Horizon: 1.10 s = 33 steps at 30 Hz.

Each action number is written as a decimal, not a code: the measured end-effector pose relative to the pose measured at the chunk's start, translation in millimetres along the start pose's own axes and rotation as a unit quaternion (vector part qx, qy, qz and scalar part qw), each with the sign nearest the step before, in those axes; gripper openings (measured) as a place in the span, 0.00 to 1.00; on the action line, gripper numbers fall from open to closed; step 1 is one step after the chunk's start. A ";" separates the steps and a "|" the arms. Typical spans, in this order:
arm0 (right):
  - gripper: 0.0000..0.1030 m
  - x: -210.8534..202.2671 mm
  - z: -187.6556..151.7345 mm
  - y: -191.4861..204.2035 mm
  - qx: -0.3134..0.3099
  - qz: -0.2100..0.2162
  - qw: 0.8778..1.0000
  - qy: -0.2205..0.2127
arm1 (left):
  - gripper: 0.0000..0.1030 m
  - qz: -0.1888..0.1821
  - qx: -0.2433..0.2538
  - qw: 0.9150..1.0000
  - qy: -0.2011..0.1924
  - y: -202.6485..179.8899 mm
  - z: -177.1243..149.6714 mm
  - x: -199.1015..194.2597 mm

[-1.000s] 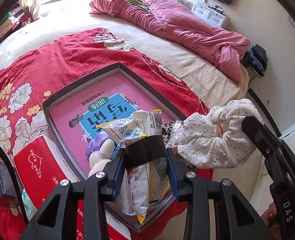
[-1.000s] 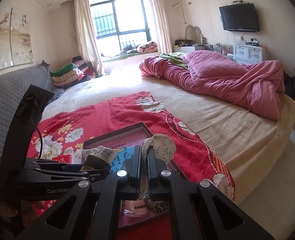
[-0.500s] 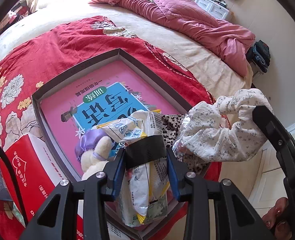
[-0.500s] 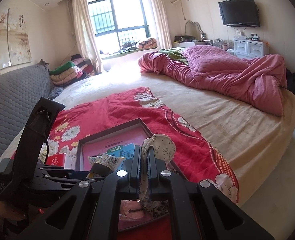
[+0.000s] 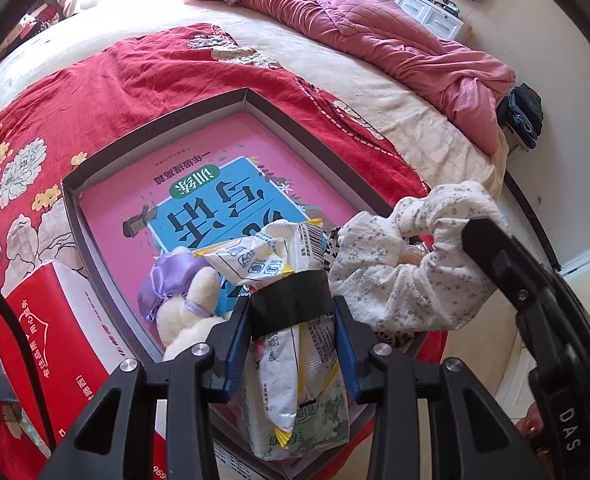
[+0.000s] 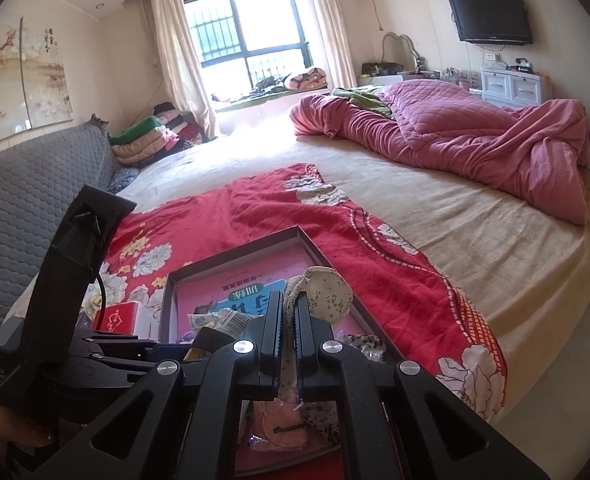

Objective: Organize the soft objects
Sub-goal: 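Lower the floral cloth into the tray and open the right tool while the left tool holds the snack bar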

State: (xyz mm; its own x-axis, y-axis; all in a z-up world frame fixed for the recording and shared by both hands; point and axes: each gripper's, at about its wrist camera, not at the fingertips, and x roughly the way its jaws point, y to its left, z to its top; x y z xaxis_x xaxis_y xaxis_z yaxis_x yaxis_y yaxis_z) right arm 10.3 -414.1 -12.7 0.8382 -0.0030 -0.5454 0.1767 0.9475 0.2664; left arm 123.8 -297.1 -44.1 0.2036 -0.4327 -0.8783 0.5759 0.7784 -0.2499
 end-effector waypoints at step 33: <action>0.20 32.7 -40.9 -9.4 0.007 -0.011 0.997 0.073 | 0.39 -0.003 -0.006 1.000 0.002 1.5 0.9 3.5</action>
State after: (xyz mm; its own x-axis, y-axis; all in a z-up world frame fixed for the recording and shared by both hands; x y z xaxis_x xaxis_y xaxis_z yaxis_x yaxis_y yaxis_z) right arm 14.9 -410.0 -65.5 0.7505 0.0230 -0.6605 0.2026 0.9433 0.2631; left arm 126.1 -297.8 -47.1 0.1970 -0.4364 -0.8780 0.5671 0.7812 -0.2610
